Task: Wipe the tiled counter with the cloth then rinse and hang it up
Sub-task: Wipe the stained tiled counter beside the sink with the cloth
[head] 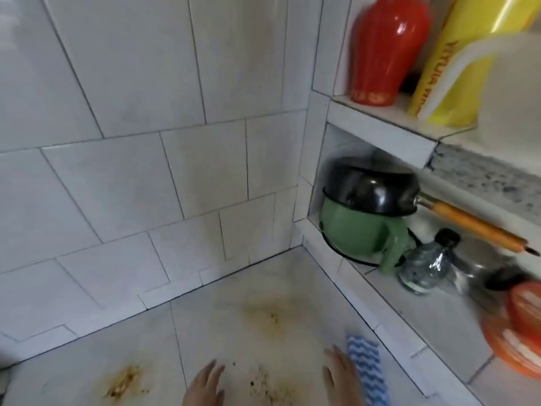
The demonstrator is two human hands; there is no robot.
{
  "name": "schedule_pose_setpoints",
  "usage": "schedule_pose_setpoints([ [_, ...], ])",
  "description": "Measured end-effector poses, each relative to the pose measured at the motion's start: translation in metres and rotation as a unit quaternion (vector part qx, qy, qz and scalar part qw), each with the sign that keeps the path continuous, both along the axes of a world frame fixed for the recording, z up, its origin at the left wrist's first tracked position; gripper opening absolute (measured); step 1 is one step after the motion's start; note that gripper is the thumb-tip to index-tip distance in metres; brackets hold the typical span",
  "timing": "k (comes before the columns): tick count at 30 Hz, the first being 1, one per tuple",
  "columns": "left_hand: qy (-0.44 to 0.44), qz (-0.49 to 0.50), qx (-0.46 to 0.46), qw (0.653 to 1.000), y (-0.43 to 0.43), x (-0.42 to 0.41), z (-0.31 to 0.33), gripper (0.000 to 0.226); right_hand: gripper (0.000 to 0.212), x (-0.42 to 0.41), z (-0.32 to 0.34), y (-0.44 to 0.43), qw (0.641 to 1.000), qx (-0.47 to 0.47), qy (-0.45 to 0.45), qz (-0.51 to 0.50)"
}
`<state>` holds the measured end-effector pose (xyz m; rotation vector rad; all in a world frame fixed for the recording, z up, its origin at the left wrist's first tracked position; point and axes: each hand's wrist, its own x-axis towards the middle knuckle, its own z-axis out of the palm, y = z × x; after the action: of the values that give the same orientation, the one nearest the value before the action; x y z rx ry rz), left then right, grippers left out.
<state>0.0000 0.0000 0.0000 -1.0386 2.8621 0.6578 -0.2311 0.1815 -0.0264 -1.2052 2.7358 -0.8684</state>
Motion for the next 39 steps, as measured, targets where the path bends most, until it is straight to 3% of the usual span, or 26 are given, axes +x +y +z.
schedule_pose_setpoints([
  [2, 0.011, -0.002, 0.015, 1.0, 0.001, -0.003, -0.018, 0.049, 0.039, -0.011, -0.003, 0.01, 0.999, 0.024, -0.015, -0.04],
  [3, -0.027, -0.003, 0.019, 0.999, 0.003, -0.001, -0.025, 0.048, 0.046, -0.016, -0.009, 0.015, 0.998, 0.035, 0.0, -0.045],
  [6, -0.019, 0.051, -0.052, 0.997, -0.003, -0.006, -0.026, 0.044, 0.058, -0.027, -0.025, 0.033, 0.997, 0.058, 0.028, -0.046],
  [10, 0.028, 0.099, -0.071, 0.992, -0.01, -0.001, -0.039, 0.048, 0.051, -0.048, -0.034, 0.049, 0.988, 0.127, 0.085, -0.019],
  [12, 0.007, 0.096, -0.058, 0.994, -0.013, 0.0, -0.043, 0.056, 0.051, -0.055, -0.042, 0.057, 0.976, 0.17, 0.132, 0.008],
  [15, -0.006, 0.085, -0.046, 0.995, -0.017, 0.0, -0.047, 0.061, 0.073, -0.058, -0.045, 0.059, 0.966, 0.214, 0.142, 0.032],
  [18, -0.016, 0.072, -0.041, 0.996, -0.024, 0.0, -0.051, 0.062, 0.05, -0.057, -0.04, 0.05, 0.962, 0.233, 0.145, 0.009],
  [23, -0.013, 0.066, -0.045, 0.997, -0.027, 0.004, -0.058, 0.071, 0.051, -0.017, -0.037, 0.012, 0.975, 0.193, 0.102, -0.029],
  [29, -0.004, 0.075, -0.064, 0.995, -0.022, 0.003, -0.059, 0.067, 0.05, 0.078, -0.029, -0.008, 0.977, 0.165, 0.073, 0.113],
  [32, -0.002, 0.075, -0.067, 0.995, -0.022, 0.004, -0.06, 0.067, 0.05, 0.062, -0.025, 0.005, 0.965, 0.188, 0.073, 0.165],
  [39, -0.003, 0.075, -0.092, 0.993, -0.02, 0.005, -0.062, 0.061, 0.058, -0.078, -0.035, 0.003, 0.961, 0.261, 0.078, -0.041],
])
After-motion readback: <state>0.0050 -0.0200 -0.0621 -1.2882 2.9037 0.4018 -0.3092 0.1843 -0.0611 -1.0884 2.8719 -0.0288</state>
